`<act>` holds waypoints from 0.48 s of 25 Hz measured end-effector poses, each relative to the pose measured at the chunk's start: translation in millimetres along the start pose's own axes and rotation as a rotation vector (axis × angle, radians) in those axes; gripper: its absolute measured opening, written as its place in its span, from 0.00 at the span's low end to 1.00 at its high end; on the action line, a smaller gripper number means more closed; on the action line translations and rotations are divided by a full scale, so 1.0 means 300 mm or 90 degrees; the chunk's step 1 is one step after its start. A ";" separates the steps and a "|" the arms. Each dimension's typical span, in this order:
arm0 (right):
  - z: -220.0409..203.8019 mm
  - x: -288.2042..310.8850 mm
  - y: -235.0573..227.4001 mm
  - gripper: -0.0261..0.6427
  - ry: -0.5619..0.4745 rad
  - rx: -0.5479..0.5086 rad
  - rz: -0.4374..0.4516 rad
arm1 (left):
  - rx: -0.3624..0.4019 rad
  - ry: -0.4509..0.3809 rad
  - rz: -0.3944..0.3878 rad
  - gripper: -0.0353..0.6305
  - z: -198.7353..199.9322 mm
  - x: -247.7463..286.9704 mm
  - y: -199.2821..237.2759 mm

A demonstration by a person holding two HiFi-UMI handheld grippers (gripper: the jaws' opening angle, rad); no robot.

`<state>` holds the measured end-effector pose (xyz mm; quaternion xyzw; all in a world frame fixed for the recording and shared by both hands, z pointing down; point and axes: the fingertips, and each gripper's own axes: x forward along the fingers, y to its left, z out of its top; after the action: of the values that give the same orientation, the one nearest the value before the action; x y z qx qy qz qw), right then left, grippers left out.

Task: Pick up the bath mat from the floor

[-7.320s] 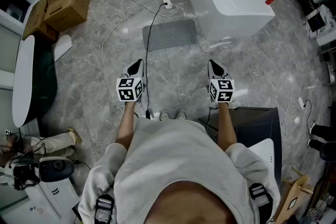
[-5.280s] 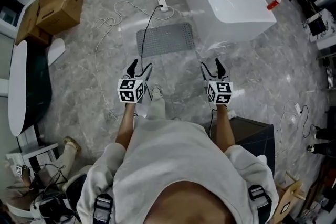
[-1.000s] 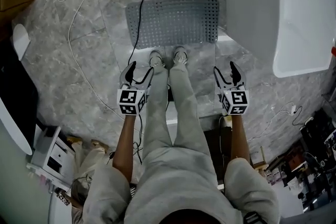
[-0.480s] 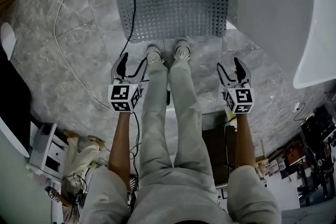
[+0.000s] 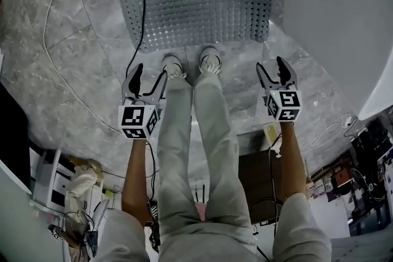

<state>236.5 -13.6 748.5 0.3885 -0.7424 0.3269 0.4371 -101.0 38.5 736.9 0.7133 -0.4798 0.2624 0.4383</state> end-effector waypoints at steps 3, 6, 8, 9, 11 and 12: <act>-0.043 0.117 -0.052 0.45 0.012 0.021 -0.007 | 0.003 0.003 0.003 0.49 -0.039 0.047 0.032; -0.092 0.244 -0.107 0.45 0.032 0.028 -0.019 | 0.005 0.004 0.004 0.49 -0.079 0.108 0.066; -0.121 0.310 -0.135 0.46 0.046 0.022 -0.026 | 0.005 0.005 0.005 0.50 -0.107 0.145 0.089; -0.134 0.338 -0.145 0.46 0.050 0.020 -0.029 | 0.004 0.005 0.007 0.50 -0.122 0.160 0.102; -0.153 0.386 -0.165 0.46 0.054 0.021 -0.033 | 0.002 0.004 0.012 0.51 -0.151 0.186 0.125; -0.161 0.408 -0.176 0.46 0.055 0.022 -0.036 | 0.003 0.003 0.014 0.52 -0.164 0.200 0.135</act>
<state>262.6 -35.0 886.3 0.4026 -0.7059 0.3435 0.4708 -111.7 48.1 823.1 0.7085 -0.4857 0.2701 0.4349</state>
